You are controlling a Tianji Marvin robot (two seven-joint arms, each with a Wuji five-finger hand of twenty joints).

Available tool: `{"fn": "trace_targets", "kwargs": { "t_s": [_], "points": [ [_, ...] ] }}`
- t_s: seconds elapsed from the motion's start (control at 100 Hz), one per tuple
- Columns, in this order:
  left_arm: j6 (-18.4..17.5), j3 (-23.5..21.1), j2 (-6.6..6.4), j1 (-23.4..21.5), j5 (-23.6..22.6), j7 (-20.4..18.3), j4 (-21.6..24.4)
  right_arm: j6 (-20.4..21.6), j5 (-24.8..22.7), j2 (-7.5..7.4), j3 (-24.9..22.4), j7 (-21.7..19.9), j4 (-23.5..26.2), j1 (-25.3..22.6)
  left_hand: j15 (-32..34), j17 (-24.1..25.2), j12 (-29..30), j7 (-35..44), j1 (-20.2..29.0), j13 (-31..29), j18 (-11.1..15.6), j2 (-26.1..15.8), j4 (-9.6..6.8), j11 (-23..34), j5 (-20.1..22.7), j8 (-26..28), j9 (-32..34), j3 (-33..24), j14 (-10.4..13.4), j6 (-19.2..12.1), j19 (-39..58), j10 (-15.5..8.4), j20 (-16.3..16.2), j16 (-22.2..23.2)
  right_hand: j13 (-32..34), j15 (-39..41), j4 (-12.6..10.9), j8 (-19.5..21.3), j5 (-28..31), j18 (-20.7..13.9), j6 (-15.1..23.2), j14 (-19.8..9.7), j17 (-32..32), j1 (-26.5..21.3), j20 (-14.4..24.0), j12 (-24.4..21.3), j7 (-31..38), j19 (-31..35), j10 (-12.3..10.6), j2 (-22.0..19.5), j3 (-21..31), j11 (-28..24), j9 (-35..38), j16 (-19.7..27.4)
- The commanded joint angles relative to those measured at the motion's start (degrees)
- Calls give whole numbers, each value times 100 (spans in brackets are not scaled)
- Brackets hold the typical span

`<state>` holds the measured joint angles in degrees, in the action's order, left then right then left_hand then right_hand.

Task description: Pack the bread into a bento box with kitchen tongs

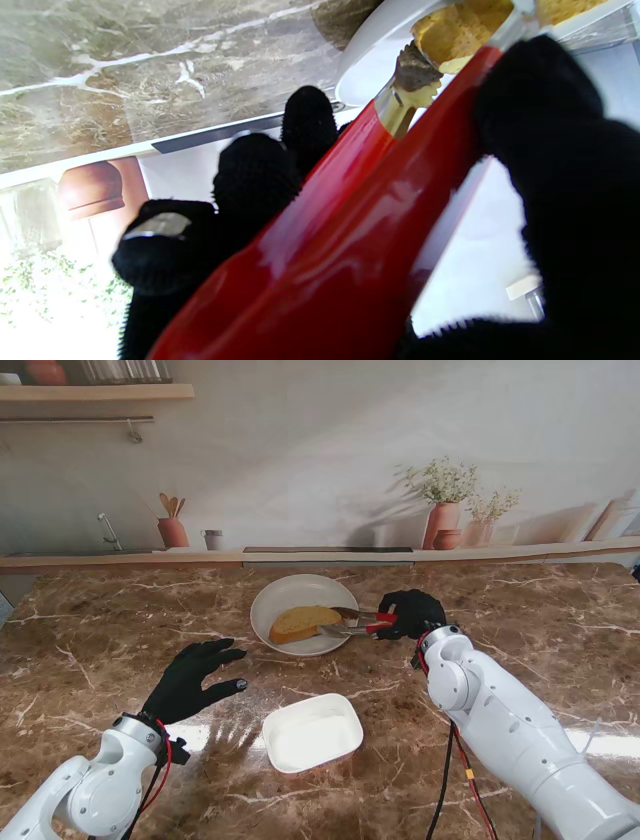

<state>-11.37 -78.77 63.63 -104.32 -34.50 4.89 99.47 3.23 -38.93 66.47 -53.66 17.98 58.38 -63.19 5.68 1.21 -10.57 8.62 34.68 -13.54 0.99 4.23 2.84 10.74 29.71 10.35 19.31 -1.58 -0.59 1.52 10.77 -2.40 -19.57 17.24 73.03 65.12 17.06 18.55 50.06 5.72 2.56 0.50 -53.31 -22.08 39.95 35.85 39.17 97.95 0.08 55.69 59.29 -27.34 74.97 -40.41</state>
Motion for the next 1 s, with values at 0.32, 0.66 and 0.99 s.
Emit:
{"fn": "trace_targets", "kwargs": {
  "t_s": [0.32, 0.66, 0.99],
  "points": [
    [-24, -7, 6, -6, -33, -3, -17, 68, 73, 63, -101, 85, 59, -107, -153, 90, 37, 31, 16, 201, 41, -130, -160, -97, -20, 39, -110, 227, 234, -187, -270, -36, -80, -75, 247, 864, -361, 523, 1433, 263, 1534, -111, -820, -859, 125, 66, 2178, 602, -124, 1046, 3018, -1247, 783, -315],
    [-20, -10, 4, -1, -23, -23, -10, 5, 162, 102, -167, 188, 72, -171, -146, 93, 36, 32, 30, 199, 18, -134, -153, -97, -15, 40, -107, 233, 213, -186, -278, -28, -93, -67, 248, 1548, -293, -200, 1490, 287, 1029, -156, -1390, -895, 70, -408, 2317, 1013, 121, 1614, 3065, -1883, 846, -526],
    [2, -10, 6, -21, -15, -19, 4, -132, 192, 28, -274, -206, 322, -304, -150, 101, 37, 32, 56, 215, 13, -134, -153, -98, -15, 42, -111, 229, 216, -181, -298, -22, -98, -65, 261, 1453, -440, -849, 1019, -86, 480, -441, -1407, -518, 13, -382, 2054, 1062, -93, 230, 1881, -1794, 823, -477]
  ]
}}
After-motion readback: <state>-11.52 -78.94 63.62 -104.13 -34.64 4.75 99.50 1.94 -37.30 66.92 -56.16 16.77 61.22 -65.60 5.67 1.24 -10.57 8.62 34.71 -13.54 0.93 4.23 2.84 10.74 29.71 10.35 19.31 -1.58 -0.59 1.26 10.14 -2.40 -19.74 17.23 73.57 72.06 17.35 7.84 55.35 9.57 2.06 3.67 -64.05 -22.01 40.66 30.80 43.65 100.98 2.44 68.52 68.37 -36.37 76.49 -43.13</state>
